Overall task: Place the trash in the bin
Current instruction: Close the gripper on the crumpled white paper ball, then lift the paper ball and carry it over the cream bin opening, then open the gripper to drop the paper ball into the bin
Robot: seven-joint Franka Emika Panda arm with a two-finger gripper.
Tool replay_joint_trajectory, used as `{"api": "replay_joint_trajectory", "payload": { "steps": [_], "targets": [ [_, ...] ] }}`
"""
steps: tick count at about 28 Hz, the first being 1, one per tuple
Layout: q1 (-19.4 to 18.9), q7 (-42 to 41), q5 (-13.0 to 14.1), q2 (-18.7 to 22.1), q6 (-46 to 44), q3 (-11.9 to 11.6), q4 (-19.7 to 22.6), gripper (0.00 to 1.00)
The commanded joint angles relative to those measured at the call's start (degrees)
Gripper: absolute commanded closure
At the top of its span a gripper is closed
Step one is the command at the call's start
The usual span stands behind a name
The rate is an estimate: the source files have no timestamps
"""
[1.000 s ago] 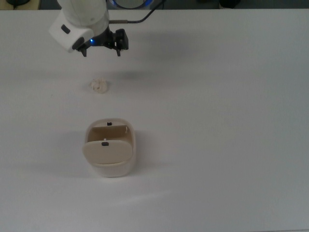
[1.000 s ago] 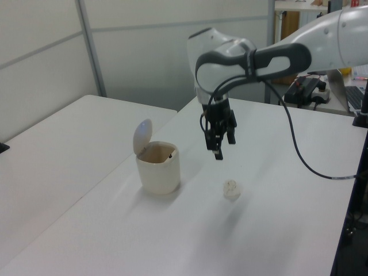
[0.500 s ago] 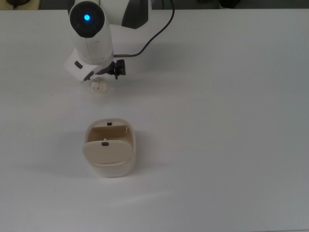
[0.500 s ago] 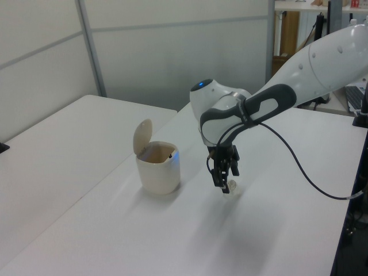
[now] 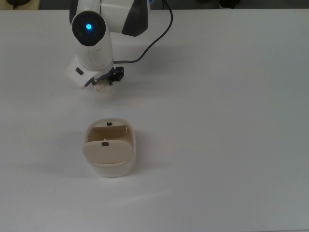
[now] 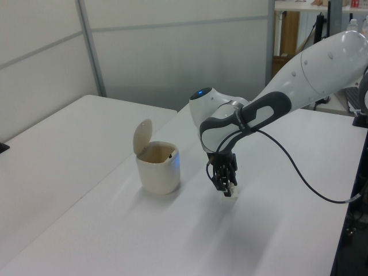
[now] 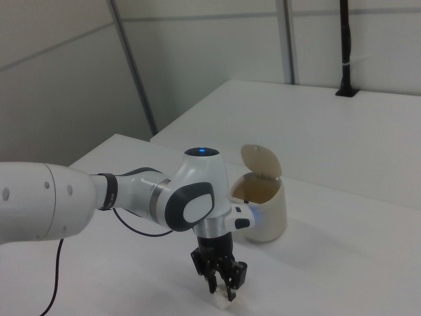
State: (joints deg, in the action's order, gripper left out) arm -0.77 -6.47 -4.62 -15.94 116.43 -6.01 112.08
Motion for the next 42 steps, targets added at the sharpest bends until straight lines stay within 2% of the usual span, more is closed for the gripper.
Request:
{"api": "replay_joint_trajectory", "payload": {
  "steps": [1, 7, 14, 18, 24, 32, 35, 36, 37, 38, 42],
  "targets": [
    [0.5, -0.7, -1.6, -0.3, 2.3, 0.0, 0.4, 0.55],
    [0.7, -0.7, -1.7, 2.4, 2.2, -0.1, -2.3, 0.56],
    [0.6, -0.8, -1.6, 2.7, 2.6, -0.1, -12.0, 0.56],
    [0.5, -1.1, -1.4, 2.1, 3.6, 0.3, -16.0, 0.56],
    [-0.1, -0.4, 0.5, 1.1, 17.9, 1.1, -16.3, 0.55],
    [-0.2, -0.7, 0.8, -4.5, 30.2, 3.5, -16.4, 0.53],
    [-0.2, -0.2, 0.9, -5.0, 30.7, 4.2, -16.2, 0.37],
    [-0.2, 0.1, 1.1, -5.0, 30.7, 4.2, -16.1, 0.27],
    [-0.2, 1.8, 2.2, -4.9, 30.7, 4.3, -16.0, 0.05],
    [-0.2, 2.8, 3.1, -4.8, 30.6, 4.3, -16.0, 0.01],
    [-0.2, 4.0, 4.5, -4.5, 30.3, 4.3, -16.1, 0.00]
  ]
}}
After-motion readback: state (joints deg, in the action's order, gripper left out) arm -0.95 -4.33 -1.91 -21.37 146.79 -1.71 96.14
